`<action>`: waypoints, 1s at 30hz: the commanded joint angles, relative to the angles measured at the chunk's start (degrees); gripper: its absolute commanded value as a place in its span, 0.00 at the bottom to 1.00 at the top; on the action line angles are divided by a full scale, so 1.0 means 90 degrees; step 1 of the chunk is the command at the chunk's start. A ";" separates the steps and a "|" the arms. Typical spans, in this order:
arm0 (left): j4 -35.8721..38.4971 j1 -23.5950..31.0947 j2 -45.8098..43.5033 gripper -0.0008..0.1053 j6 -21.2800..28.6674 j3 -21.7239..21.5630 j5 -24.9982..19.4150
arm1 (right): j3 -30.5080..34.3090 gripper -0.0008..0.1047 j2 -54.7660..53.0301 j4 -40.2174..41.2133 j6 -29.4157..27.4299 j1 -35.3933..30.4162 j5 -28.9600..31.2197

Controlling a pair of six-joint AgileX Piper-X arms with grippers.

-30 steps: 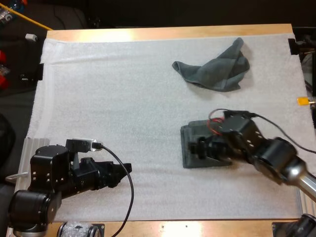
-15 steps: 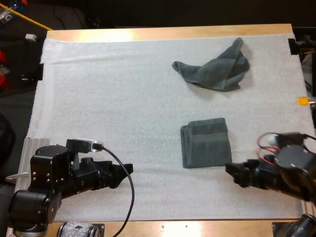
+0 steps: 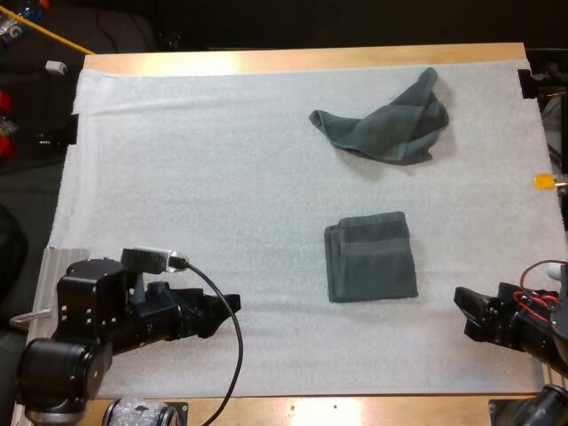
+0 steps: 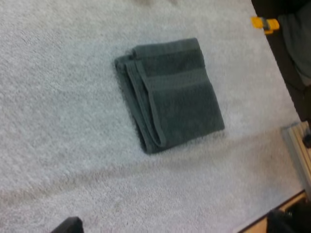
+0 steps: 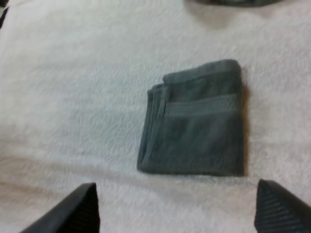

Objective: Pick towel from pile, fold and stack

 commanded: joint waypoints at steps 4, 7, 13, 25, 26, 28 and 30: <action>-0.0417 -0.0224 0.0285 0.68 -0.0012 -0.0048 -0.0052 | -0.0039 0.62 -0.0004 0.0015 -0.0018 0.0020 0.0142; -0.0880 -0.0426 0.0619 0.68 -0.0115 -0.0048 -0.0052 | -0.0039 0.62 -0.0004 0.0015 -0.0018 0.0020 0.0210; -0.1819 -0.0959 0.1623 0.68 -0.0335 -0.0048 -0.0210 | -0.0039 0.62 -0.0004 0.0015 -0.0031 0.0020 0.0207; -0.3688 -0.1964 0.4297 0.68 -0.0903 -0.0048 -0.0599 | -0.0039 0.62 -0.0004 0.0015 -0.0031 0.0020 0.0195; -0.3835 -0.2024 0.4519 0.68 -0.0951 -0.0048 -0.0599 | -0.0039 0.62 -0.0004 0.0015 -0.0031 0.0020 0.0195; -0.4100 -0.2118 0.4917 0.68 -0.1087 -0.0048 -0.0598 | -0.0039 0.62 -0.0004 0.0015 -0.0031 0.0020 0.0195; -0.4344 -0.2172 0.5248 0.68 -0.1249 -0.0048 -0.0525 | -0.0039 0.62 -0.0004 0.0015 -0.0031 0.0020 0.0195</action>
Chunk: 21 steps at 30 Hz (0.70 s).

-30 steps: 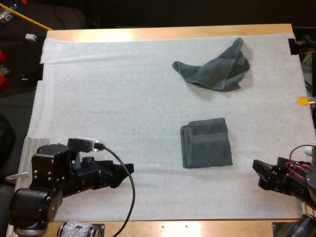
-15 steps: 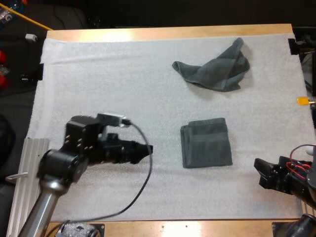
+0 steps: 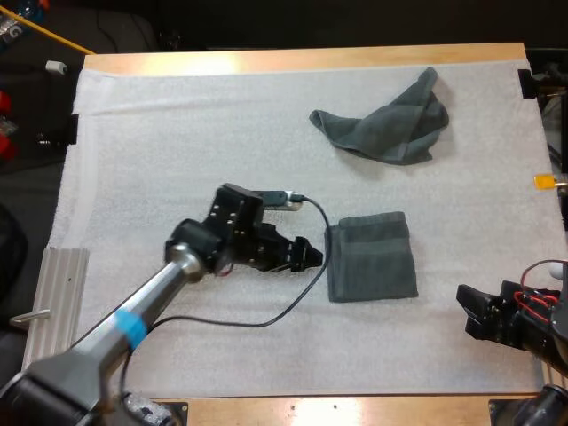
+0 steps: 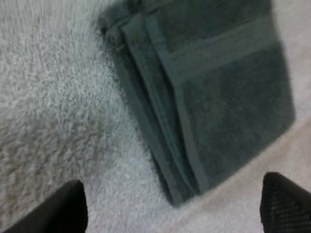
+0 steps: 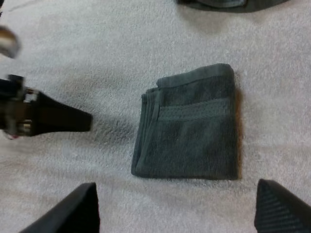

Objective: Pick towel from pile, fold and stack

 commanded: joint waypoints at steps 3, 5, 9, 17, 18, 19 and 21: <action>-0.0458 -0.0032 0.0432 0.68 -0.0353 -0.0045 0.0320 | -0.0039 0.62 -0.0004 0.0015 -0.0031 0.0020 0.0062; -0.0752 -0.0032 0.0763 0.68 -0.0521 -0.0045 0.0531 | -0.0039 0.62 -0.0004 0.0015 -0.0031 0.0020 0.0062; -0.1058 -0.0032 0.1133 0.68 -0.0703 -0.0045 0.0829 | -0.0039 0.62 -0.0004 0.0015 -0.0031 0.0020 0.0062; -0.1427 -0.0032 0.1485 0.68 -0.1018 -0.0045 0.0945 | -0.0039 0.62 -0.0004 0.0015 -0.0031 0.0020 0.0062; -0.1436 -0.0032 0.1502 0.68 -0.1081 -0.0045 0.0962 | -0.0039 0.62 -0.0004 0.0015 -0.0031 0.0020 0.0062; -0.1475 -0.0032 0.1537 0.68 -0.1166 -0.0045 0.0975 | -0.0039 0.62 -0.0004 0.0015 -0.0031 0.0020 0.0062; -0.1581 -0.0033 0.1535 0.68 -0.1291 -0.0045 0.0980 | -0.0039 0.62 -0.0004 0.0015 -0.0031 0.0020 0.0062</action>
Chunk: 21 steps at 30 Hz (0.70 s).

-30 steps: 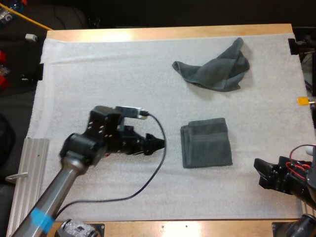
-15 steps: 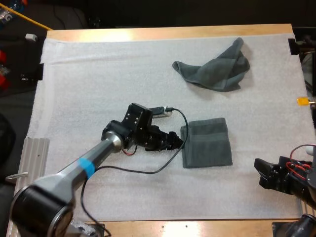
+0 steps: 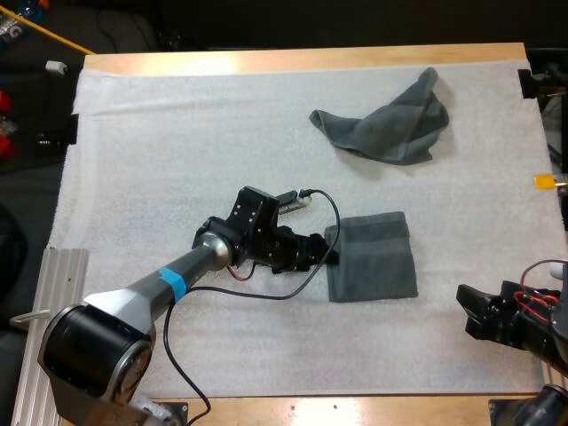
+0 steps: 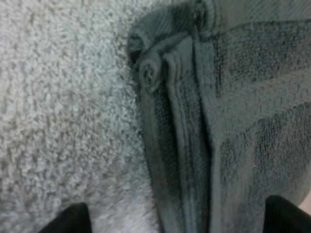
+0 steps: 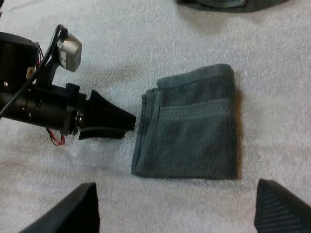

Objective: Pick towel from pile, fold and stack

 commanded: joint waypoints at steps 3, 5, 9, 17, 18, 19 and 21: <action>-0.0161 -0.0096 0.0030 0.68 -0.0329 -0.0040 0.0025 | -0.0039 0.62 -0.0004 0.0015 -0.0052 0.0020 0.0062; -0.0269 -0.0225 0.0030 0.68 -0.0478 -0.0040 0.0009 | -0.0039 0.62 -0.0004 0.0015 -0.0064 0.0020 0.0062; -0.0428 -0.0527 0.0044 0.68 -0.0773 -0.0040 -0.0166 | -0.0039 0.62 -0.0004 0.0015 -0.0064 0.0020 0.0062; -0.0923 -0.1090 0.0044 0.68 -0.1391 -0.0040 -0.0363 | -0.0039 0.62 -0.0004 0.0015 -0.0064 0.0020 0.0062; -0.0963 -0.1112 0.0044 0.68 -0.1430 -0.0040 -0.0363 | -0.0039 0.62 -0.0004 0.0015 -0.0064 0.0020 0.0062; -0.1016 -0.1148 0.0044 0.68 -0.1502 -0.0040 -0.0363 | -0.0039 0.62 -0.0004 0.0015 -0.0064 0.0020 0.0062; -0.1045 -0.1196 0.0044 0.67 -0.1533 -0.0040 -0.0363 | -0.0039 0.62 -0.0004 0.0015 -0.0064 0.0020 0.0045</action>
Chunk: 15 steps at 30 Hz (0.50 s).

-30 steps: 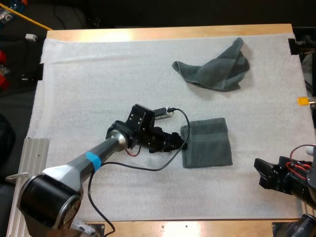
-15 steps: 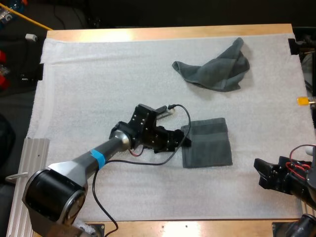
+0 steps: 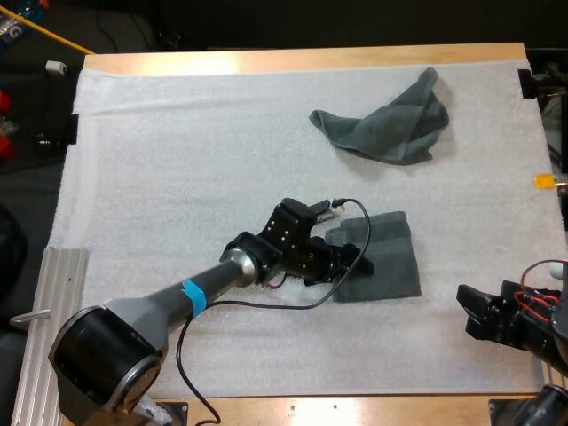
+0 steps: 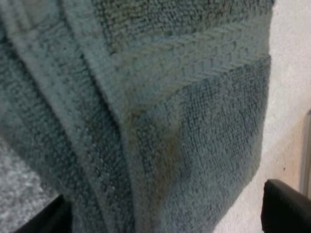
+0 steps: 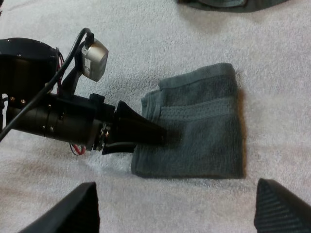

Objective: Pick towel from pile, fold and stack

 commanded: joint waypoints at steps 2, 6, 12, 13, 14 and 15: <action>-0.0094 -0.0037 0.0016 0.65 -0.0090 -0.0040 -0.0038 | -0.0039 0.62 -0.0004 0.0015 -0.0057 0.0020 0.0039; -0.0079 -0.0037 0.0016 0.47 -0.0113 -0.0040 -0.0040 | -0.0039 0.62 -0.0004 0.0015 -0.0036 0.0020 0.0038; -0.0045 -0.0037 0.0016 0.05 0.0230 -0.0040 -0.0077 | -0.0039 0.62 -0.0004 0.0015 -0.0006 0.0020 -0.0101; -0.0013 -0.0037 0.0016 0.01 0.0456 -0.0040 0.0000 | -0.0039 0.62 -0.0004 0.0015 -0.0002 0.0020 -0.0105; 0.0083 -0.0037 0.0016 0.01 0.0600 -0.0040 0.0050 | -0.0039 0.62 -0.0004 0.0015 0.0029 0.0020 -0.0104; 0.0150 -0.0037 0.0014 0.01 0.0673 -0.0040 0.0062 | -0.0039 0.62 -0.0004 0.0015 0.0042 0.0020 -0.0104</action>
